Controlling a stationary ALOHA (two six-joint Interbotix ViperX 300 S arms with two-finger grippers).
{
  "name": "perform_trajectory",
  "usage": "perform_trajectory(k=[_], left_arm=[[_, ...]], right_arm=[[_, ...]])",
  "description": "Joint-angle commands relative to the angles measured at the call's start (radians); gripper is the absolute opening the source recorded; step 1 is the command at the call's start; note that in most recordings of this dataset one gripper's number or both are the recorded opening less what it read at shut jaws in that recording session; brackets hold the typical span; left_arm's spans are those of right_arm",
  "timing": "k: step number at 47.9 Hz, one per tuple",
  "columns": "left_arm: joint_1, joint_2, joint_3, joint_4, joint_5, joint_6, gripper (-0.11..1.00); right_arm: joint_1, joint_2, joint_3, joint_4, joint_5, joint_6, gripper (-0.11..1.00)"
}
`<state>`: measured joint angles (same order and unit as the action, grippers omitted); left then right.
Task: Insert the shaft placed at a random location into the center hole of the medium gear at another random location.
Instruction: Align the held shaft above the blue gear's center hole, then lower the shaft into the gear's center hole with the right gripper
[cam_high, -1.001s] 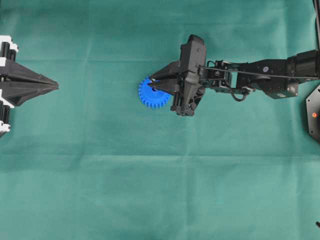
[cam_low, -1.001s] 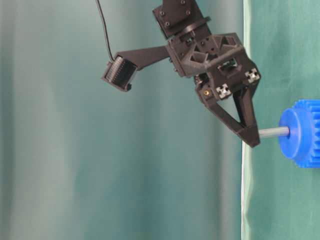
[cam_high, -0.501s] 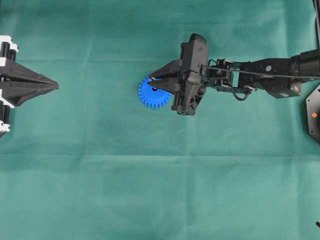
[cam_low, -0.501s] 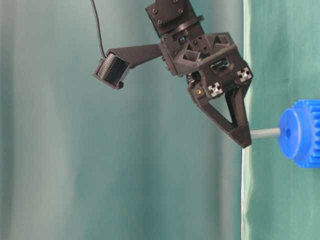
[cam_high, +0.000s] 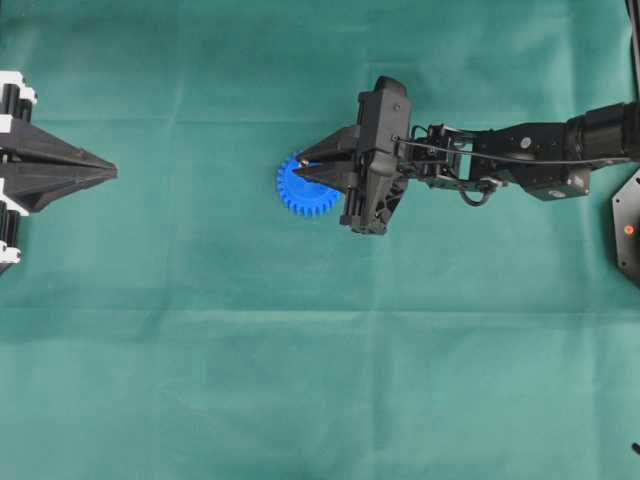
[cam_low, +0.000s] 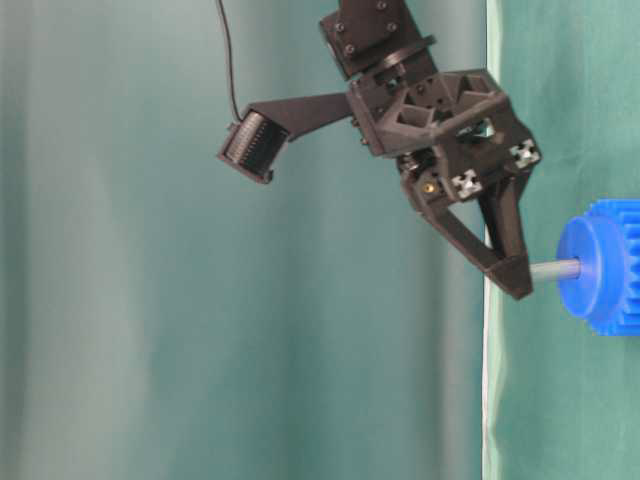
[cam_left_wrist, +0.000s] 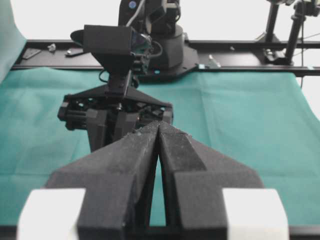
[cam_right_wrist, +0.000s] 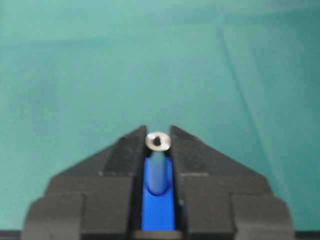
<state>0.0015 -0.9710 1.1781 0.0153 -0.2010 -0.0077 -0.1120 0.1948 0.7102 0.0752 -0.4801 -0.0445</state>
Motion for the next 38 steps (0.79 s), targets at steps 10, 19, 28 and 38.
perform_trajectory(k=[10, 19, 28, 38], left_arm=[[0.002, 0.005, -0.023, 0.002, -0.009, -0.002, 0.0], [0.002, 0.006, -0.023, 0.002, -0.011, -0.002, 0.0], [0.0, 0.005, -0.023, 0.002, -0.011, -0.002, 0.0], [0.002, 0.005, -0.023, 0.002, -0.011, 0.0, 0.0]], right_arm=[[0.006, -0.009, -0.011, 0.011, -0.017, -0.009, 0.14], [0.006, 0.014, -0.008, 0.017, -0.025, -0.009, 0.14], [0.009, 0.049, -0.015, 0.018, -0.032, -0.003, 0.14], [0.009, 0.049, -0.012, 0.018, -0.02, -0.003, 0.14]])
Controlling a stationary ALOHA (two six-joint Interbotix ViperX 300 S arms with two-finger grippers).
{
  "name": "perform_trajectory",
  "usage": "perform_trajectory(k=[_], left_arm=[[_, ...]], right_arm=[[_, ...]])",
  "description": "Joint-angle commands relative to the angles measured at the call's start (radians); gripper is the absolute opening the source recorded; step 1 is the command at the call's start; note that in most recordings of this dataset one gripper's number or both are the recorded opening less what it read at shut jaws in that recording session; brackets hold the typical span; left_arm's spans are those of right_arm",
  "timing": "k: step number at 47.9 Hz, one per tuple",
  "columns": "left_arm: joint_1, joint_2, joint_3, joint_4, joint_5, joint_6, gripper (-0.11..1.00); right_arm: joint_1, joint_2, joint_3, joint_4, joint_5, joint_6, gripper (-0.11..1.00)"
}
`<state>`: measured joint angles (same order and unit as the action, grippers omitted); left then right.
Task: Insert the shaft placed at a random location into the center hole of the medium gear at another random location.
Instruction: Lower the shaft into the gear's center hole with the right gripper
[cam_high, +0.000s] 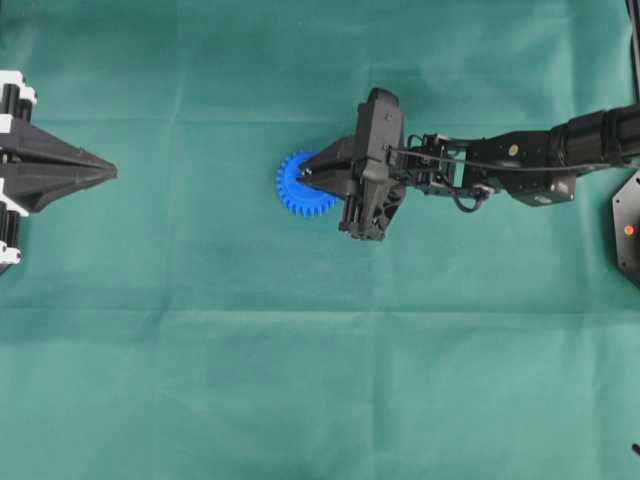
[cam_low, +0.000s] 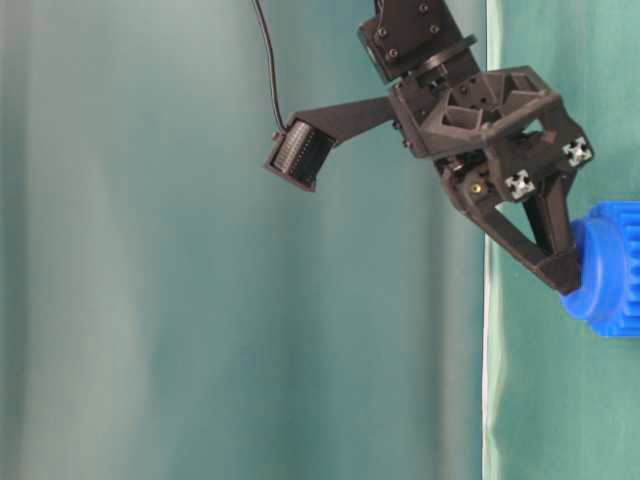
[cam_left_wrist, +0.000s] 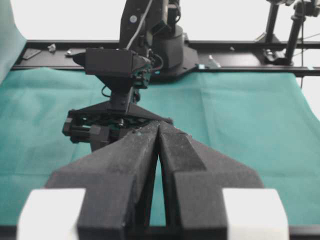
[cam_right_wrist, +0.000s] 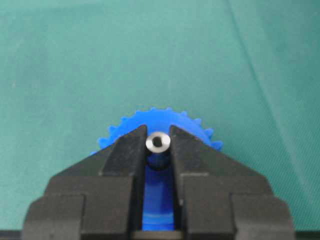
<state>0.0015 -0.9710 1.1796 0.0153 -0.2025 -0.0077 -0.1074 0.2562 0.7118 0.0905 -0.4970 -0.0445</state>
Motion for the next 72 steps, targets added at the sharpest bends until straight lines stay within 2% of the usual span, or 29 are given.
perform_trajectory(k=[1, 39, 42, 50, 53, 72], left_arm=[[0.002, 0.005, -0.025, 0.002, -0.009, 0.0, 0.0], [0.002, 0.006, -0.025, 0.002, -0.008, -0.002, 0.0], [0.003, 0.006, -0.025, 0.002, -0.008, -0.002, 0.0], [0.003, 0.008, -0.025, 0.002, -0.008, -0.003, 0.0], [0.003, 0.008, -0.025, 0.002, -0.008, -0.002, 0.0], [0.003, 0.006, -0.025, 0.002, -0.009, -0.002, 0.0]], right_arm=[[0.005, -0.012, -0.014, 0.003, 0.0, -0.003, 0.14], [0.005, -0.04, -0.009, 0.003, 0.028, -0.002, 0.15], [0.005, -0.049, -0.009, 0.003, 0.028, -0.002, 0.24], [0.008, -0.081, -0.009, 0.003, 0.043, -0.002, 0.72], [0.009, -0.095, -0.008, 0.003, 0.052, -0.003, 0.83], [0.009, -0.213, 0.002, 0.002, 0.146, -0.009, 0.8]])
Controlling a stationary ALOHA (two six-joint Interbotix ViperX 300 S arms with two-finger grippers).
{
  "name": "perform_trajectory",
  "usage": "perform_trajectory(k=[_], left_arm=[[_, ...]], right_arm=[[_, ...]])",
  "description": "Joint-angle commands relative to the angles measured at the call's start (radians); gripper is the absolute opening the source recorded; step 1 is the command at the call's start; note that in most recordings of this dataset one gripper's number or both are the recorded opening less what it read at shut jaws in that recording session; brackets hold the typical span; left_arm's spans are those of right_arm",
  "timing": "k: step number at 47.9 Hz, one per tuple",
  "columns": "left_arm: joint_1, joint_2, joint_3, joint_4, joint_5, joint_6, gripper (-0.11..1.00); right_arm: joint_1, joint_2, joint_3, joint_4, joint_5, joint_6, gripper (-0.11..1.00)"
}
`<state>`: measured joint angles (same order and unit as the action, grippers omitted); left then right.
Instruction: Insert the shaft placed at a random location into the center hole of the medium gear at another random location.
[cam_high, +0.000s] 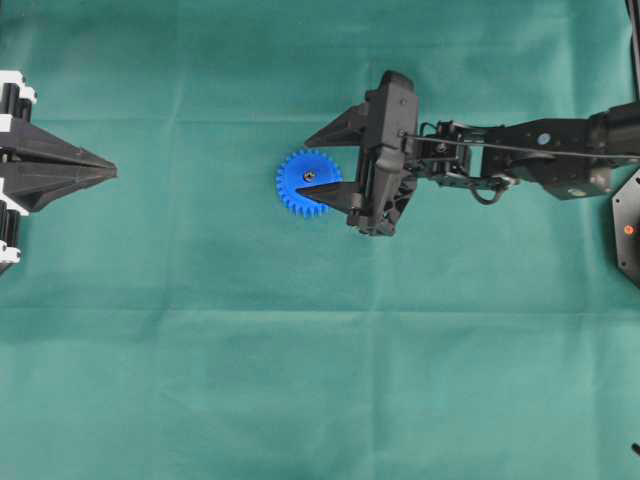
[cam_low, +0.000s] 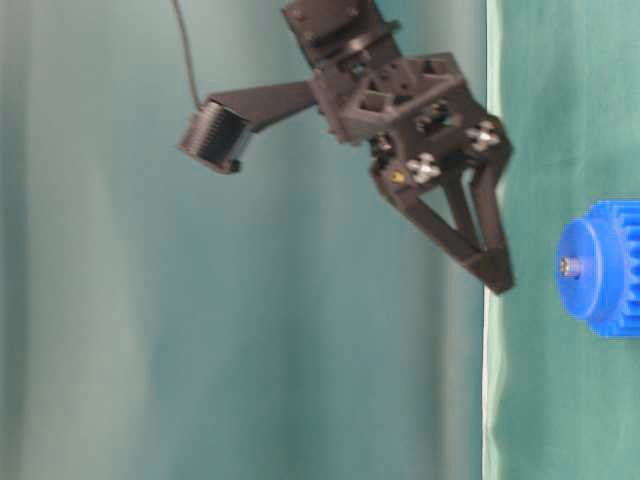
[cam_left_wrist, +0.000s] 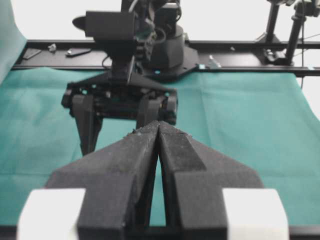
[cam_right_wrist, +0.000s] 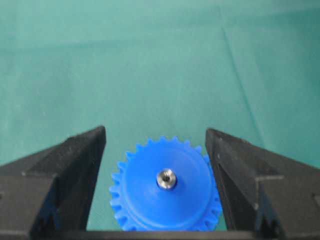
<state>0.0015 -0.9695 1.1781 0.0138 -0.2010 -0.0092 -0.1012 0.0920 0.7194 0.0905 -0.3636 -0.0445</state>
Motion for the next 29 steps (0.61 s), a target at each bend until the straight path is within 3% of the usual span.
perform_trajectory(k=[1, 29], left_arm=[[0.003, 0.005, -0.023, 0.003, -0.011, 0.0, 0.0], [0.003, 0.0, -0.023, 0.003, -0.009, 0.0, 0.0]], right_arm=[[0.003, -0.055, -0.003, 0.002, 0.014, -0.009, 0.8], [0.003, -0.221, 0.146, 0.0, 0.026, -0.009, 0.8]])
